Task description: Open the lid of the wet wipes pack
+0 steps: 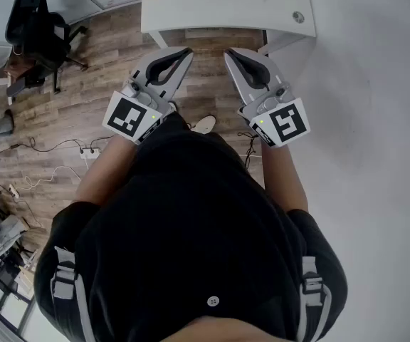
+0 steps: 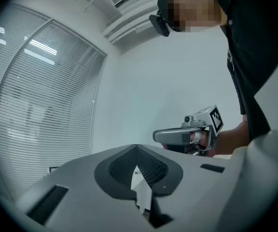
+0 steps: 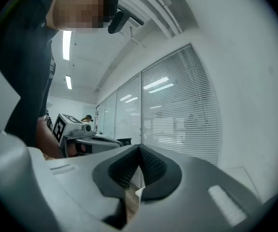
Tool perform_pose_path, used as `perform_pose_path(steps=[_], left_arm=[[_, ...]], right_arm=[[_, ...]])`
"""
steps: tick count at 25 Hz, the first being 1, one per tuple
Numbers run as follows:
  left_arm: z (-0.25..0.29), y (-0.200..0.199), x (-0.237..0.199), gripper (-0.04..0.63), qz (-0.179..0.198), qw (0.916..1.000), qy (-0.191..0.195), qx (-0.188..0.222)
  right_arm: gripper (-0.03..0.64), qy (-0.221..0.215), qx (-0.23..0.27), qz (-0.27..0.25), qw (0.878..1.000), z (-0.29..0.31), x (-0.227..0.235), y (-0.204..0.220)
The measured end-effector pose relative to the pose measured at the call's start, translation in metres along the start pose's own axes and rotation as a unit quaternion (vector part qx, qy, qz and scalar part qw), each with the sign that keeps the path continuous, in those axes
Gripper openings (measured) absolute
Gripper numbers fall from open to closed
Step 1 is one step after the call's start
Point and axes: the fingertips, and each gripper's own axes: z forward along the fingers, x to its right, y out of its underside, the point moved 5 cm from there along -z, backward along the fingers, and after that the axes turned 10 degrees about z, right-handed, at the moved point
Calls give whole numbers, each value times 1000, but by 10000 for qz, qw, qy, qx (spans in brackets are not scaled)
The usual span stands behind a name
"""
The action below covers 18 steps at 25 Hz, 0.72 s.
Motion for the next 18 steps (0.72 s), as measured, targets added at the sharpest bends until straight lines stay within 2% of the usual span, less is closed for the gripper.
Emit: perform_pose_path(steps=[5,18], left_arm=[[-12,-4,4,8,15,9999,32,-103],[-36,-4,-14,8,95,9994,323,-100]], right_arm=[[11,-3,-52,10,10000,-3,-16,-2],[11,309,-5,282,9991,14,-42,6]])
